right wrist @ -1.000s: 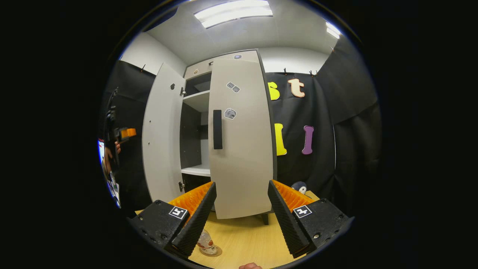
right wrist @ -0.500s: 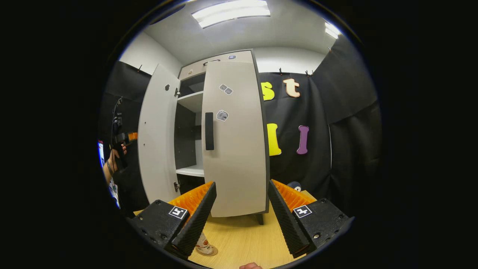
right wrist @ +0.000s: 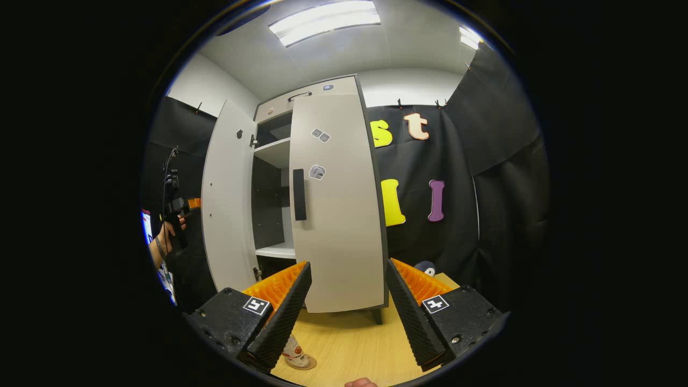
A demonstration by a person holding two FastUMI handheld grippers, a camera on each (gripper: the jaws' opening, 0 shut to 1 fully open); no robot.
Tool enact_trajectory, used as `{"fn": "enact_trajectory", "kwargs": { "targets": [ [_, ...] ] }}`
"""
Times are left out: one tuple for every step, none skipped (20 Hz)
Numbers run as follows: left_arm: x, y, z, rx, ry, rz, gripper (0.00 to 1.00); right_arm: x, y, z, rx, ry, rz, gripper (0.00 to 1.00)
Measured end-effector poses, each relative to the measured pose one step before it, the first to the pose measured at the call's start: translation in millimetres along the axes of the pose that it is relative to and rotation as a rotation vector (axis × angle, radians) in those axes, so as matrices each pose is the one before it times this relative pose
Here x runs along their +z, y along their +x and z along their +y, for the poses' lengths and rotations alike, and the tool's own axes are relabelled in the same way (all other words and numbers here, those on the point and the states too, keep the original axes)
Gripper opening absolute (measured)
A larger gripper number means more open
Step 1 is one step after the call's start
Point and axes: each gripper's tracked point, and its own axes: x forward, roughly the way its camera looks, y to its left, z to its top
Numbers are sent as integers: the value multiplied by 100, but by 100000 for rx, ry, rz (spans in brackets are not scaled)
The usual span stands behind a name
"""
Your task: Grasp the bottle in the cabinet with the left hand and place it on the coaster, then close the right door with the right hand and the left door with the left hand.
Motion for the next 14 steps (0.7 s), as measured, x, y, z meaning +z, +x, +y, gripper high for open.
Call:
{"fn": "enact_trajectory", "kwargs": {
  "targets": [
    [-58,-366,-829,-1491,-58,161,93,38,-184,-41,163,-572,-198,85],
    [-21,-327,-868,-1772,851,-270,96,99,-78,-177,-280,-794,84,85],
    [-142,-110,-633,-1610,793,-359,94,37,-190,-360,-541,-894,91,85],
    [-187,-67,-923,-1796,216,-41,94,202,-180,-309,-542,-732,-110,85],
    [-124,-108,-886,-1931,-915,272,94,188,-148,-340,-719,-477,-471,85],
    [-314,-30,-1045,-2415,-1522,759,93,195,-159,-335,-761,-357,-378,85],
    [-314,49,-1196,-2833,-1782,730,93,50,-137,-253,-767,-106,-300,85],
    [-379,32,-1250,-3017,-1731,974,99,76,-64,-153,-527,19,38,85],
    [-540,306,-1357,-3520,-949,1502,99,18,-52,-178,-550,199,-245,85],
    [-407,153,-970,-2289,-855,1279,99,-38,-131,-215,-827,248,-191,85],
    [-157,78,-800,-1722,-1568,-65,99,-197,-79,-388,-1112,266,305,85],
    [160,39,-718,-779,-1131,-1259,99,-332,-259,-278,-1335,167,614,85],
    [327,45,-287,-274,227,-1834,99,-233,-325,-377,-1413,326,426,85],
    [284,-31,-143,-391,1624,-1838,90,-82,-375,-264,-1130,477,17,85]
  ]
}}
